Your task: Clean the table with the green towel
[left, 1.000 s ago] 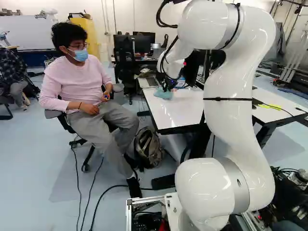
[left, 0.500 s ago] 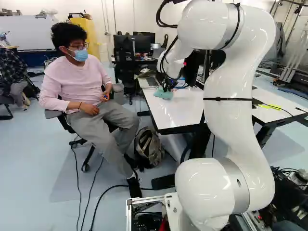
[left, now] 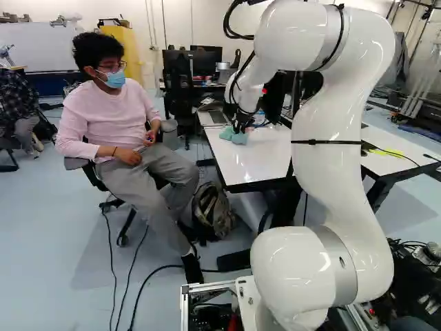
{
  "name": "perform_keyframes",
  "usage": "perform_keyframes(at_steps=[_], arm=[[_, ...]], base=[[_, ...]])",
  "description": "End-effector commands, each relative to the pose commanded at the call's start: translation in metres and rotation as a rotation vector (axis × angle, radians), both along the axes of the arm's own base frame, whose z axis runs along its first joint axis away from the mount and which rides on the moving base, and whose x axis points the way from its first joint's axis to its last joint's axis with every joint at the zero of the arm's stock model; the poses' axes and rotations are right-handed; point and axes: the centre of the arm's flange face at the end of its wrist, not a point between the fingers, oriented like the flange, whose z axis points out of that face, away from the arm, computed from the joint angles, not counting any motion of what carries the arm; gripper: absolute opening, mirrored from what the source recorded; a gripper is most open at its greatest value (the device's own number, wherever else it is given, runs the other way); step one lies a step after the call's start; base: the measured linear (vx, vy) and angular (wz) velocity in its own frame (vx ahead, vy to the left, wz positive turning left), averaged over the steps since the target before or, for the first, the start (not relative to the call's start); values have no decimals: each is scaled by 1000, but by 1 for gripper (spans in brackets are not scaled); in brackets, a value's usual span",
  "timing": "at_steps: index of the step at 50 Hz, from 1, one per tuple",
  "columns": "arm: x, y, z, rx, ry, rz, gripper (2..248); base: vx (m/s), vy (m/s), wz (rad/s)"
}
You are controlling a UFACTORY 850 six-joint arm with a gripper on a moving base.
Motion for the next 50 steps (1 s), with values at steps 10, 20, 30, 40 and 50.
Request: perform_keyframes(at_steps=[10, 20, 30, 40, 50], arm=[[-1, 0, -1, 1, 13, 0, 37], [7, 5, -1, 0, 7, 9, 37], [16, 21, -2, 0, 0, 33, 37], [17, 39, -2, 0, -1, 61, 37], [13, 58, -1, 0, 2, 90, 37]], base=[[0, 0, 0], [0, -1, -4], [0, -8, -38], [1, -6, -31], [1, -10, -44]])
